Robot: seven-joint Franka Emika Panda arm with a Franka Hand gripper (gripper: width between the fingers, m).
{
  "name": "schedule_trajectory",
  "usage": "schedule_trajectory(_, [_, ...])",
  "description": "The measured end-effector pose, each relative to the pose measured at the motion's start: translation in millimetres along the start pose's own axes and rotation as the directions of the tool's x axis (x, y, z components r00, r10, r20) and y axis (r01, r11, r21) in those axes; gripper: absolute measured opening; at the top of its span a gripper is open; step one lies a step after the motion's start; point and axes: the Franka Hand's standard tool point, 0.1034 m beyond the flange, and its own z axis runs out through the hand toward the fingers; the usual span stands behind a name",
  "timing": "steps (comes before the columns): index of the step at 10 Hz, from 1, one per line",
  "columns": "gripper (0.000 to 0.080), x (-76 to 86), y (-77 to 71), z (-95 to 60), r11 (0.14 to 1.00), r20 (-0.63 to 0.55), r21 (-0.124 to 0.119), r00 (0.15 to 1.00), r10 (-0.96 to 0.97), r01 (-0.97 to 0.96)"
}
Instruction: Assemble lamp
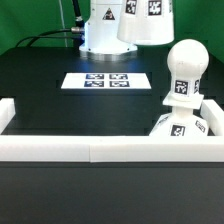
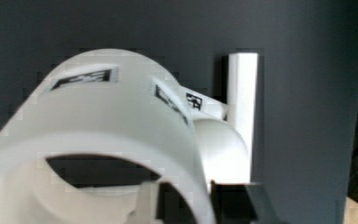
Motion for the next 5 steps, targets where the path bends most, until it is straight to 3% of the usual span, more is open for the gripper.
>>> schedule_trajectory(3, [0.0045, 25.3, -27.4, -5.5, 0.999, -0.007, 0.001, 0.999, 0.032, -0.032])
schedule_trajectory(5, [0.0045, 30.1, -37.5, -3.8, 0.998, 0.015, -0.002, 0.998, 0.061, -0.061])
